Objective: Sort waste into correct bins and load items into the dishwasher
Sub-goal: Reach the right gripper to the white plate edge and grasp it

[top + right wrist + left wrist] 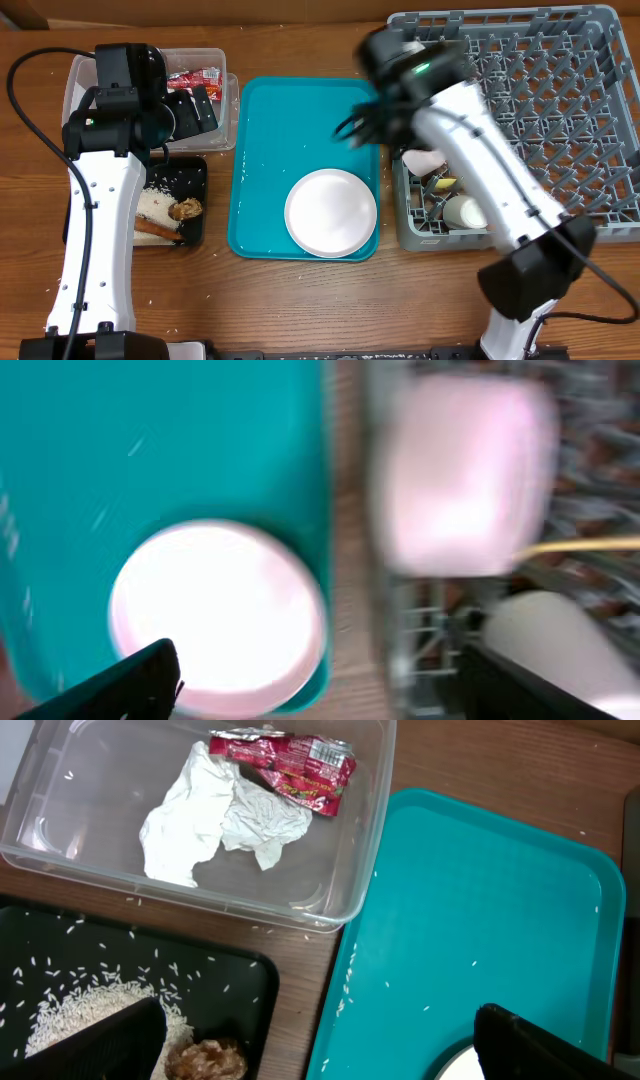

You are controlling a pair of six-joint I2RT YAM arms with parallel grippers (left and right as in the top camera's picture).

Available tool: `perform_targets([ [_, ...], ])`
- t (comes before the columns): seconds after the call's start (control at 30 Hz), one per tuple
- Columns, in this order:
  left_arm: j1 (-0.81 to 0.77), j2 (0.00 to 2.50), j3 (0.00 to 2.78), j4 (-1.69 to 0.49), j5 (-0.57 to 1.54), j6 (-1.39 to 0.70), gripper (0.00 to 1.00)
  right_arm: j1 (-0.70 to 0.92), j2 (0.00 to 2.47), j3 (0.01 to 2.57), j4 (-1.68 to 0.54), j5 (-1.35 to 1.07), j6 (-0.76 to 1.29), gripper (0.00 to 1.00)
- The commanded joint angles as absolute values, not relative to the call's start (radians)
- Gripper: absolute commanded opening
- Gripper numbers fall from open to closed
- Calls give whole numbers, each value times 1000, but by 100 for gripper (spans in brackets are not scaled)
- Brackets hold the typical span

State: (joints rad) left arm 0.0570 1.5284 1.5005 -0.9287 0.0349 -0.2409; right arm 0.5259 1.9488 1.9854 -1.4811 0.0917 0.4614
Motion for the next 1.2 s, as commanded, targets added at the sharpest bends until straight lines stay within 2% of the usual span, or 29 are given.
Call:
perform_targets([
  [0.0, 56, 1528, 1523, -930, 49, -248, 100, 640, 1926, 1880, -1390, 78, 396, 87],
  [0.13, 56, 1528, 1523, -930, 49, -248, 100, 728, 1927, 1753, -1225, 22, 417, 87],
  [0.27, 56, 1528, 1523, -930, 49, -248, 100, 773, 1928, 1615, -1044, -22, 551, 86],
  [0.33, 56, 1528, 1523, -930, 49, -248, 100, 780, 1929, 1561, -973, -28, 600, 78],
  [0.4, 56, 1528, 1523, -931, 49, -248, 100, 781, 1930, 1496, -890, -29, 643, 62],
  [0.53, 56, 1528, 1523, -930, 49, -248, 100, 780, 1931, 1424, -804, -37, 686, 48],
  [0.6, 56, 1528, 1523, -930, 49, -248, 100, 780, 1932, 1396, -763, -67, 685, 39],
  [0.63, 56, 1528, 1523, -930, 49, -248, 100, 780, 1937, 1374, -720, -107, 686, 31],
  [0.67, 56, 1528, 1523, -930, 49, -248, 100, 780, 1942, 1366, -699, -127, 686, 29],
  [0.7, 56, 1528, 1523, -930, 49, -248, 100, 780, 1947, 1359, -682, -141, 686, 23],
  [0.9, 56, 1528, 1523, -930, 49, -248, 100, 780, 2017, 1353, -628, -232, 686, 13],
  [0.93, 56, 1528, 1523, -930, 49, -248, 100, 780, 2027, 1353, -620, -252, 686, 8],
  [1.17, 56, 1528, 1523, -930, 49, -248, 100, 792, 2041, 1354, -559, -374, 626, 8],
])
